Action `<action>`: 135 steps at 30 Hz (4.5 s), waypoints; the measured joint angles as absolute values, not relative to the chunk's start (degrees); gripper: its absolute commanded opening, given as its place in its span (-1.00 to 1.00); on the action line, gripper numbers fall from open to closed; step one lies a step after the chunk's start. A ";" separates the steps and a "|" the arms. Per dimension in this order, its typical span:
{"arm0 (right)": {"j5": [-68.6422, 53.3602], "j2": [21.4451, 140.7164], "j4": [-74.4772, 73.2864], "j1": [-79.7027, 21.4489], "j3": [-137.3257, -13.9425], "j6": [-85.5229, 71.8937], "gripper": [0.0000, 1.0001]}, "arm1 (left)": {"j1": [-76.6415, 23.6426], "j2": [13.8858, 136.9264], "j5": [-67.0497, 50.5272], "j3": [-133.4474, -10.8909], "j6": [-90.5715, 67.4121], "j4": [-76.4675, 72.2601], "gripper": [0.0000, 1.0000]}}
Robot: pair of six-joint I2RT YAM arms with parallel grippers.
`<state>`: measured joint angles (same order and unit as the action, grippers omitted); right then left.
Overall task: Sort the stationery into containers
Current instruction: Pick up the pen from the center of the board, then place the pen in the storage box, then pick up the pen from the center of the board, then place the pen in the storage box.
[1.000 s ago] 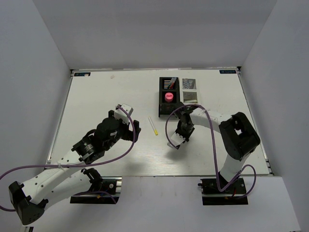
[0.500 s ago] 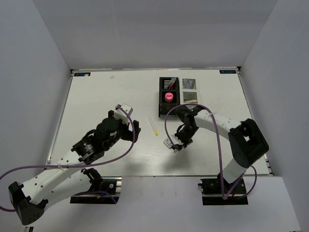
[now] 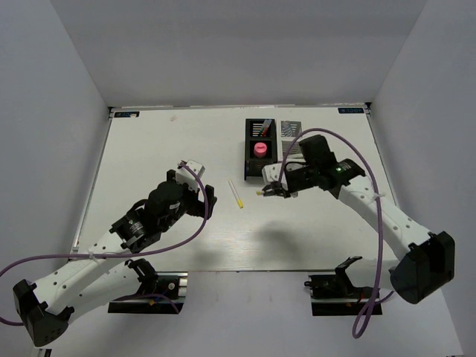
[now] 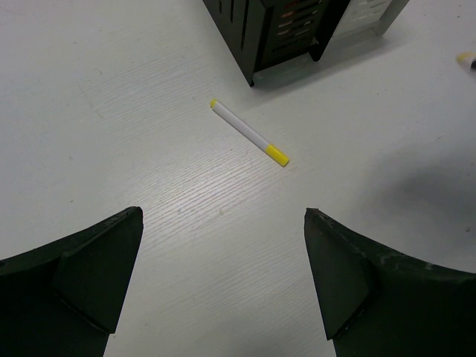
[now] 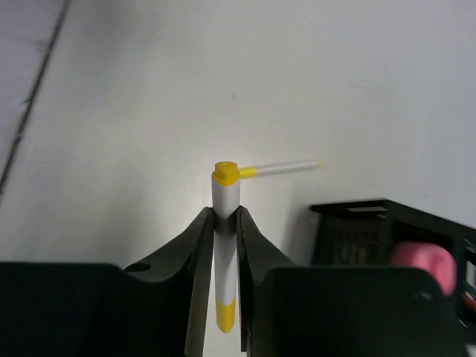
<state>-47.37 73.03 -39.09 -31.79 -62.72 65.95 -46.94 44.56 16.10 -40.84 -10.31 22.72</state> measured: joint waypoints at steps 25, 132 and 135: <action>-47.81 85.97 14.00 -10.31 -59.66 30.72 -1.00 | -46.94 45.93 16.08 -40.84 -10.31 22.74 0.98; -49.47 30.61 -20.40 8.23 -41.34 15.44 -0.24 | -49.91 107.74 -4.08 -74.06 -15.49 -40.71 -1.00; -49.76 30.17 -20.43 8.86 -41.34 15.46 -0.24 | -49.50 111.66 -1.78 -75.70 -14.87 -45.34 -1.00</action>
<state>-49.76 30.17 -20.43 8.86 -41.34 15.46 -49.50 111.66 -1.78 -75.70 -14.87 -45.34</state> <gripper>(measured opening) 0.378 0.133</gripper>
